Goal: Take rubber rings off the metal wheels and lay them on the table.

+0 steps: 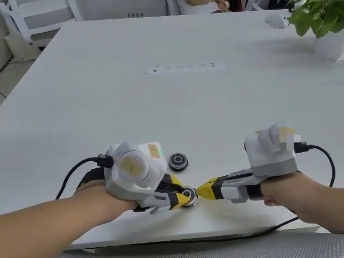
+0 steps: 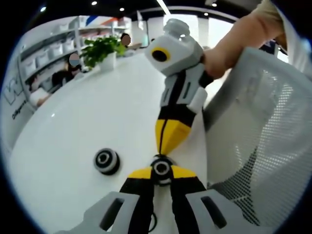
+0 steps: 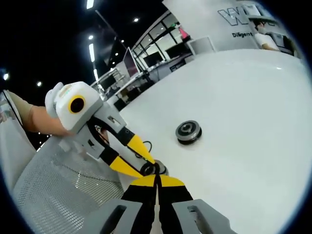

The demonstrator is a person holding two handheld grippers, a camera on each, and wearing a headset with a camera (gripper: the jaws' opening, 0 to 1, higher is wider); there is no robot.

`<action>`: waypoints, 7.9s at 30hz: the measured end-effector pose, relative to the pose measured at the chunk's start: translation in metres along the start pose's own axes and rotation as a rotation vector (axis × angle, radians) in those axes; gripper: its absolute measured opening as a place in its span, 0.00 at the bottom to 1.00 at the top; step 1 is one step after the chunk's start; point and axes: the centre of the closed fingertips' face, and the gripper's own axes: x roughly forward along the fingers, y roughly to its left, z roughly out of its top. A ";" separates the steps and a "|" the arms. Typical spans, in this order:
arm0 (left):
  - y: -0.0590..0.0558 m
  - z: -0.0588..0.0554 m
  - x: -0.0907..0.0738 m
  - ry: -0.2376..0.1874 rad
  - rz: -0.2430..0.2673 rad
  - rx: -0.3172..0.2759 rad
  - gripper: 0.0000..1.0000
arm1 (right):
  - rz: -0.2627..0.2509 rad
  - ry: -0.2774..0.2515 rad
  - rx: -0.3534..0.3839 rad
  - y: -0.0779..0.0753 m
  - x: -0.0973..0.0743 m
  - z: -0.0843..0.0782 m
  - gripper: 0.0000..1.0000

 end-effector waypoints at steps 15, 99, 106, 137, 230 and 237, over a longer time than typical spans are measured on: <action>0.000 0.000 0.000 0.004 0.006 -0.010 0.11 | 0.032 -0.007 0.022 0.008 0.004 0.000 0.00; 0.003 0.028 -0.061 -0.138 0.015 -0.092 0.36 | 0.077 -0.097 -0.024 0.028 -0.012 0.034 0.00; 0.006 0.027 -0.076 -0.168 0.034 -0.119 0.41 | 0.088 -0.098 -0.048 0.034 -0.009 0.047 0.00; 0.017 -0.020 -0.137 -0.152 0.140 -0.179 0.54 | 0.149 -0.027 -0.111 0.058 0.040 0.062 0.00; 0.030 -0.019 -0.128 -0.119 0.136 -0.215 0.73 | -0.048 -0.115 -0.069 0.009 0.013 0.078 0.39; 0.042 -0.013 -0.117 -0.117 0.135 -0.204 0.70 | -0.073 -0.120 -0.114 0.001 0.006 0.077 0.40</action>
